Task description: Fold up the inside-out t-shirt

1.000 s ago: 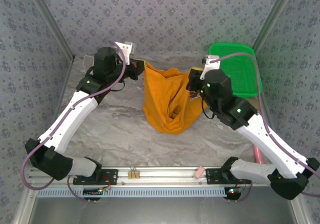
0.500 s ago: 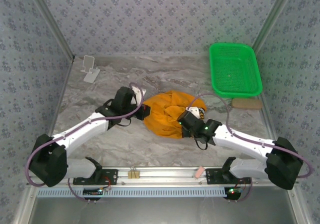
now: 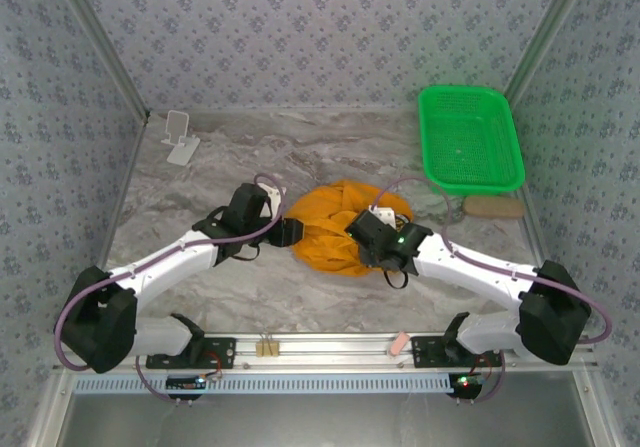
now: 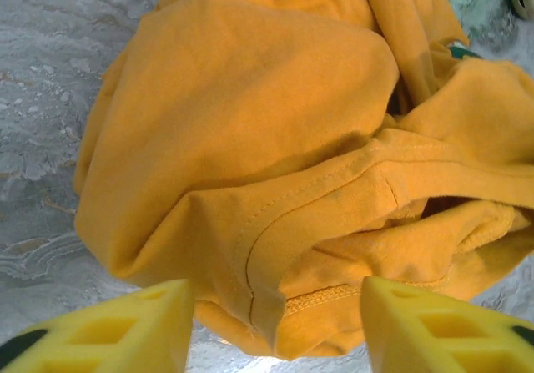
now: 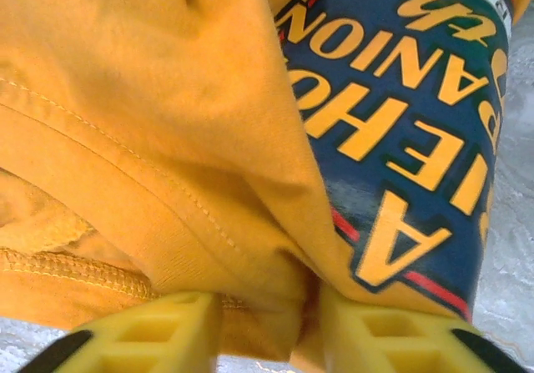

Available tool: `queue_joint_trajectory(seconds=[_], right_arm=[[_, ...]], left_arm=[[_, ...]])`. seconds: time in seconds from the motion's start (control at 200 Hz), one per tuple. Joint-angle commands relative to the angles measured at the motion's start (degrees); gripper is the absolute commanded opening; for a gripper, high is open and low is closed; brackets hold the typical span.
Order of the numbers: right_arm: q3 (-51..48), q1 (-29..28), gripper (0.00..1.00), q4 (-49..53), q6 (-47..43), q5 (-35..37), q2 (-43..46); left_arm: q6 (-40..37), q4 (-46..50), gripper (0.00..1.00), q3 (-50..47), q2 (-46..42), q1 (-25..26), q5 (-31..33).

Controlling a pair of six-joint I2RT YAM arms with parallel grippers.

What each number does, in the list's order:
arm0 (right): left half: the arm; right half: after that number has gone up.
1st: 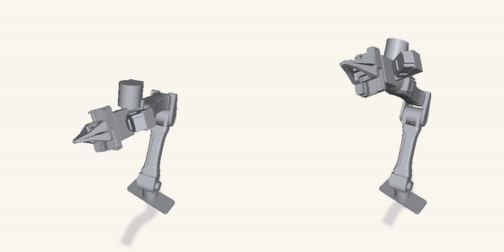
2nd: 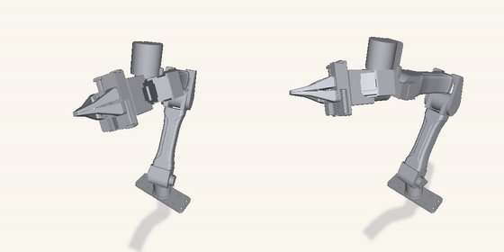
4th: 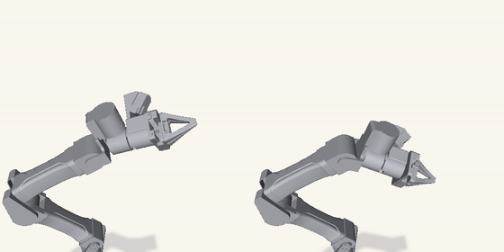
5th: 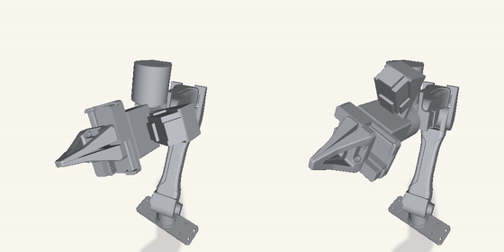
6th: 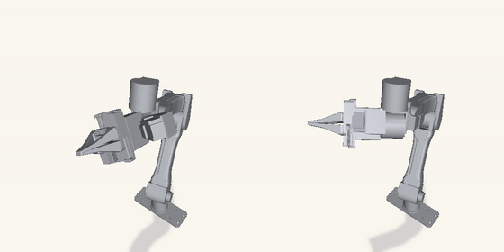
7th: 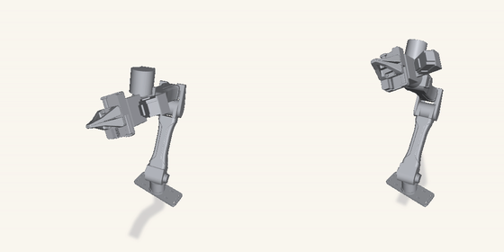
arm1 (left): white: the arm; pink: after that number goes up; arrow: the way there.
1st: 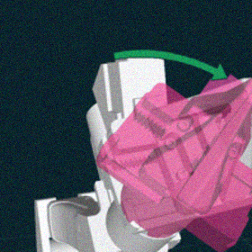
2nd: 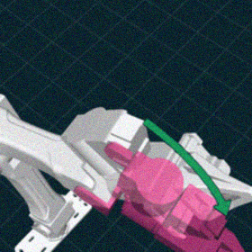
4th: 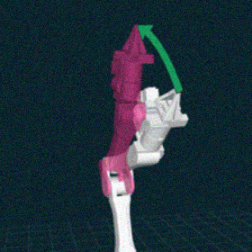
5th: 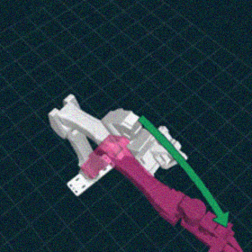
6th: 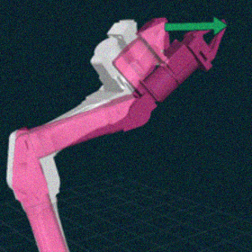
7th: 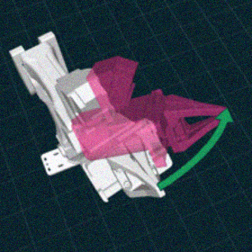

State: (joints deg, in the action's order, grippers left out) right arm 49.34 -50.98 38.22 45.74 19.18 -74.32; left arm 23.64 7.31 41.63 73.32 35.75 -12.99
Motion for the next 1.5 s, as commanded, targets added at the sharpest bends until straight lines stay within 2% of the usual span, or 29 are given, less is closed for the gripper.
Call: queue_joint_trajectory(seconds=[0.0,0.265,0.41,0.455,0.48,0.56,0.595,0.625,0.76,0.905,0.965,1.054,1.179,1.254,1.354,1.429,1.499], right_arm=[[1.4,0.3,0.42,2.6,1.8,3.2,-1.9],[3.4,-1.2,0.44,2.2,6.3,8.7,-8.4],[6.1,-2.4,0.43,4.5,10.6,15.8,-12.9],[7.0,-2.7,0.38,5.4,11.9,16.5,-13.9],[7.5,-3.1,0.33,5.9,12.6,17.2,-14.3],[8.8,-4.3,0.05,9.7,16.8,19.7,-14.2],[9.7,-4.6,0.0,11.8,17.9,20.5,-13.7],[10.6,-4.9,0.0,13.6,18.5,21.3,-13.2],[14.4,-4.9,0.0,16.8,15.7,22.1,-8.3],[22.6,1.1,0.0,10.0,-1.0,23.7,-2.8],[23.6,5.8,0.0,0.5,-8.6,21.0,-0.6],[25.9,14.8,0.0,-13.8,-17.6,10.5,-0.3],[40.4,25.0,0.0,-17.8,-20.0,-3.7,-7.8],[50.9,26.9,0.0,-18.0,-23.4,-10.3,-12.0],[62.4,26.4,0.0,-17.1,-28.3,-11.1,-14.4],[67.6,25.8,0.0,-15.5,-29.5,-12.5,-14.3],[68.1,24.7,0.0,-15.1,-29.4,-13.4,-12.0]], left_arm=[[-0.1,0.6,0.58,1.7,1.7,-0.2,2.0],[-0.1,0.7,0.59,1.0,6.4,0.3,4.7],[-1.1,0.4,0.57,2.4,7.6,0.9,7.4],[-1.3,0.6,0.51,3.3,8.2,0.9,7.5],[-1.4,0.6,0.41,3.8,8.5,1.0,7.4],[-1.8,2.7,0.13,6.0,8.8,1.0,6.5],[-2.4,4.5,0.05,7.2,8.5,1.0,5.8],[-2.7,6.1,0.0,8.1,8.0,1.0,5.3],[-2.0,11.6,0.0,12.5,3.4,1.1,5.6],[-2.5,16.6,0.0,21.2,-0.6,0.9,10.4],[-3.1,16.7,0.0,25.7,-1.0,0.6,15.1],[-0.8,17.8,0.0,35.1,0.8,-0.8,25.4],[-2.8,17.2,0.0,52.2,8.8,-6.0,21.7],[-8.2,20.1,0.0,65.4,14.9,-6.5,22.1],[-13.8,24.5,0.0,81.1,20.6,-5.9,22.3],[-14.8,26.5,0.0,86.7,21.6,-5.3,22.5],[-15.2,28.1,0.0,87.7,20.0,-4.1,22.4]])
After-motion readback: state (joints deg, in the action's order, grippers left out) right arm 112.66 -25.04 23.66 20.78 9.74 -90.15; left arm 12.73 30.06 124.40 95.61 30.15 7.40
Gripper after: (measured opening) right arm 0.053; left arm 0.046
